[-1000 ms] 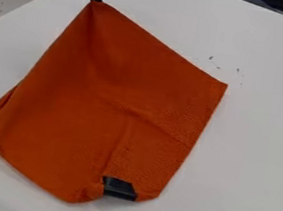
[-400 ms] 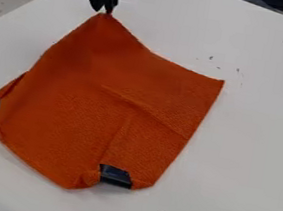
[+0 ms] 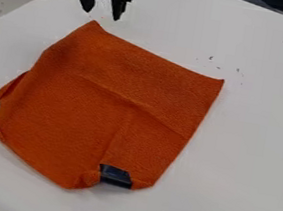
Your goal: Unfold the cloth from bottom right to top left
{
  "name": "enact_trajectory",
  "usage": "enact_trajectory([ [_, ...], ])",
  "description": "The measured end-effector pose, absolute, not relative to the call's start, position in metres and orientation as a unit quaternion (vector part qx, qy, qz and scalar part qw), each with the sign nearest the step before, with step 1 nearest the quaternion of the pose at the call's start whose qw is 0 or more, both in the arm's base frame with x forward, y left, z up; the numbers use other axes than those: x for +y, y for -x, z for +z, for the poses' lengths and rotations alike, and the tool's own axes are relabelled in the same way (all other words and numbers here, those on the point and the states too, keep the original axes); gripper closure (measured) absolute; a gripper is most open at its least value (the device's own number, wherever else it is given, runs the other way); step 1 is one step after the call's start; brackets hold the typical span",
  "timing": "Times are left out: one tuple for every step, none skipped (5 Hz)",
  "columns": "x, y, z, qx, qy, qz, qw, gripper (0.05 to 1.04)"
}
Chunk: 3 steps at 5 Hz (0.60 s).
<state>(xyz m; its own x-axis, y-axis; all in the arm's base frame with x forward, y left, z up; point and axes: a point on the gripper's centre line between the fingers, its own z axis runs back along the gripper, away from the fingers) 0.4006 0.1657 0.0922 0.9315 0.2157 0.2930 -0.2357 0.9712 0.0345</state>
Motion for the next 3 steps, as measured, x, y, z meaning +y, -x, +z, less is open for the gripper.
enact_trajectory([
  [0.129,-0.388,0.103,-0.116,-0.032,0.097,0.988,0.079],
  [0.084,-0.361,0.095,-0.095,-0.036,0.082,0.991,0.084],
  [0.059,-0.341,0.078,-0.075,-0.047,0.101,0.991,0.083],
])
